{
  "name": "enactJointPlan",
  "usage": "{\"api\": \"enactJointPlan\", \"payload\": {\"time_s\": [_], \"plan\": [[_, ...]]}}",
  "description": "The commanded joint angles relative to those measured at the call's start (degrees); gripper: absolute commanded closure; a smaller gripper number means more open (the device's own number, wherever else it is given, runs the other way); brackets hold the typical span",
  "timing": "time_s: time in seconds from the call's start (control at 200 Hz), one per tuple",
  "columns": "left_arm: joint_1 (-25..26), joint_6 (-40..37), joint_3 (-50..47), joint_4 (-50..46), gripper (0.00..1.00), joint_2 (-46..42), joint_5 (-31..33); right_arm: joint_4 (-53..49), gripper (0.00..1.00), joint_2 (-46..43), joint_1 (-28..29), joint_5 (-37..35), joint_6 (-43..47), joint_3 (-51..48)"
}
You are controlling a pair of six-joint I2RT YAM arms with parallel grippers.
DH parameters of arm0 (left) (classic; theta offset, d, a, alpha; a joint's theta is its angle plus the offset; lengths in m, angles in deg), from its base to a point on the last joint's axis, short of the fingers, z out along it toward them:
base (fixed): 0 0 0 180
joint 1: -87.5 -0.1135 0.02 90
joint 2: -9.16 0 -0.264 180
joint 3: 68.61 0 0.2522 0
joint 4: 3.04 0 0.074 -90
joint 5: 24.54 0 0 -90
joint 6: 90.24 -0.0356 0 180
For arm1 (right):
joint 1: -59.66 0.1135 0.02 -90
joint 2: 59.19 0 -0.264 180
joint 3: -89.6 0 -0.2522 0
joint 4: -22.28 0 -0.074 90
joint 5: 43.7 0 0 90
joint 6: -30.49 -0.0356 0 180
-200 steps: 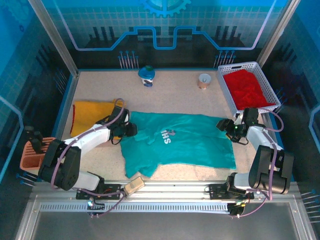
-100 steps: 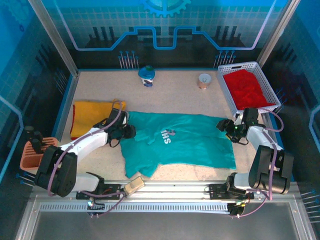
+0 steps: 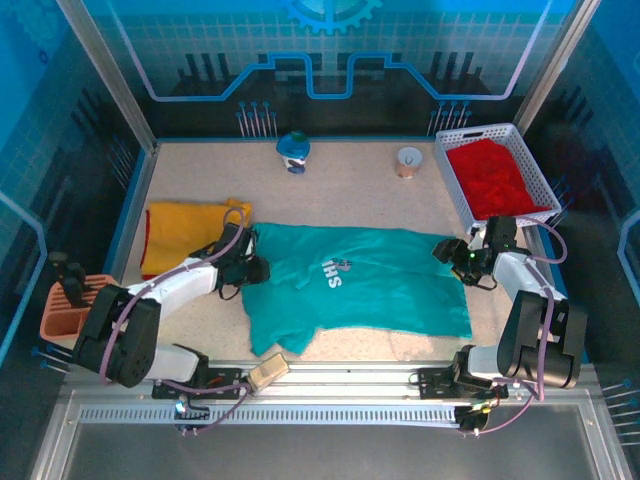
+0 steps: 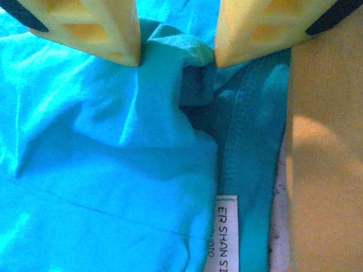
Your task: Fold and stack the t-shirts
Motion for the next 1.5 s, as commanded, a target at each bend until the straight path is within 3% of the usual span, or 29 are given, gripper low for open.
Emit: {"api": "enactJointPlan", "payload": {"time_s": [0.0,0.225,0.395,0.555,0.65,0.755,0.825,0.865,0.976,1.176,1.496], "plan": [[-0.6,0.6,0.5,2.2,0.65,1.7,-0.4,-1.0,0.33,-0.3,-0.8,1.6,0.4,0.9],[-0.6,1.7,3.0,-2.1,0.91,1.2,-2.1,-1.4,0.33,-0.4,-0.9,1.4,0.8,1.1],[-0.6,2.7,7.6,-15.6,0.99,-2.3,-1.5,-1.0,0.33,0.0,-1.0,1.8,0.8,1.1],[-0.6,4.0,12.8,-28.1,0.99,-4.0,-3.6,-0.5,0.33,0.7,-1.0,2.2,0.8,1.2],[-0.7,5.3,14.1,-31.4,0.9,-3.6,-6.2,-0.1,0.33,1.1,-0.9,2.5,0.7,1.0],[-0.8,5.9,13.8,-31.2,0.71,-1.6,-5.9,0.4,0.33,1.4,-1.0,2.7,0.7,0.6],[-1.2,5.6,14.5,-31.9,0.53,1.4,-3.3,0.4,0.33,1.3,-1.0,2.8,0.7,0.5],[-1.4,5.3,15.4,-32.3,0.49,3.0,-1.6,0.1,0.33,1.0,-1.0,2.8,0.9,0.6],[-1.6,4.5,19.4,-32.3,0.5,5.4,0.5,-1.5,0.32,-0.6,-0.7,0.8,1.7,1.5],[-1.5,4.5,27.1,-26.2,0.51,8.0,-3.6,-2.4,0.31,-1.8,3.0,-2.5,0.6,4.4],[-1.6,2.5,39.7,-23.6,0.53,28.3,-6.4,0.4,0.32,9.8,7.5,-3.7,-0.9,10.4]]}}
